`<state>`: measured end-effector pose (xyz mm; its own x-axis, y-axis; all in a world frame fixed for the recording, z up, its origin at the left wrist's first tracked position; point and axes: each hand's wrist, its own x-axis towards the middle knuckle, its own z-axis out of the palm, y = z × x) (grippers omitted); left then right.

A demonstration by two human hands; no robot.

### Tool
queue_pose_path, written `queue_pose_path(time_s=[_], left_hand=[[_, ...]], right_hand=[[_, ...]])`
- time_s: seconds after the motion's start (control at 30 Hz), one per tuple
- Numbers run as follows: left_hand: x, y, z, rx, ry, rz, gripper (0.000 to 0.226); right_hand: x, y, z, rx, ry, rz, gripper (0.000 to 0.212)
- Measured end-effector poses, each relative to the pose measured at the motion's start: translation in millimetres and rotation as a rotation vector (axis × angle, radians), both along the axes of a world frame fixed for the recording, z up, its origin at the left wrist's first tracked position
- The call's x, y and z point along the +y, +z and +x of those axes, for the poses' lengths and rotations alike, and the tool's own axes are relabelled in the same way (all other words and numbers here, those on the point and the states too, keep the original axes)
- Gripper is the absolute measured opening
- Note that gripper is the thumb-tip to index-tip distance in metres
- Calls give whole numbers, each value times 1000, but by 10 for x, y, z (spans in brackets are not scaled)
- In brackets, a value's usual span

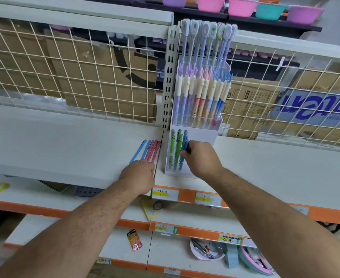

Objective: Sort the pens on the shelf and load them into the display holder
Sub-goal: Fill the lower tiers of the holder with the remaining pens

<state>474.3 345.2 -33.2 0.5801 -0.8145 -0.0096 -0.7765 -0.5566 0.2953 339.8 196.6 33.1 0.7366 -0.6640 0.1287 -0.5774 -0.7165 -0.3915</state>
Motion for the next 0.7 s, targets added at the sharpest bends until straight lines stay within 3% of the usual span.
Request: queue_pose_path(time_s=[0.13, 0.27, 0.37, 0.57, 0.7], left_hand=[[5, -19, 7, -2, -2, -15, 10], [24, -39, 14, 13, 1, -51, 11], [57, -50, 16, 30, 20, -86, 15], [162, -65, 190, 73, 218, -269, 19], [123, -32, 419, 58, 314, -302, 14]], right_hand=[[-3, -50, -26, 36, -34, 15, 22], [63, -205, -150, -40, -116, 115, 23], [229, -391, -196, -104, -59, 259, 24], [479, -619, -69, -249, 23, 488, 15], [482, -732, 4, -270, -2, 529, 13]])
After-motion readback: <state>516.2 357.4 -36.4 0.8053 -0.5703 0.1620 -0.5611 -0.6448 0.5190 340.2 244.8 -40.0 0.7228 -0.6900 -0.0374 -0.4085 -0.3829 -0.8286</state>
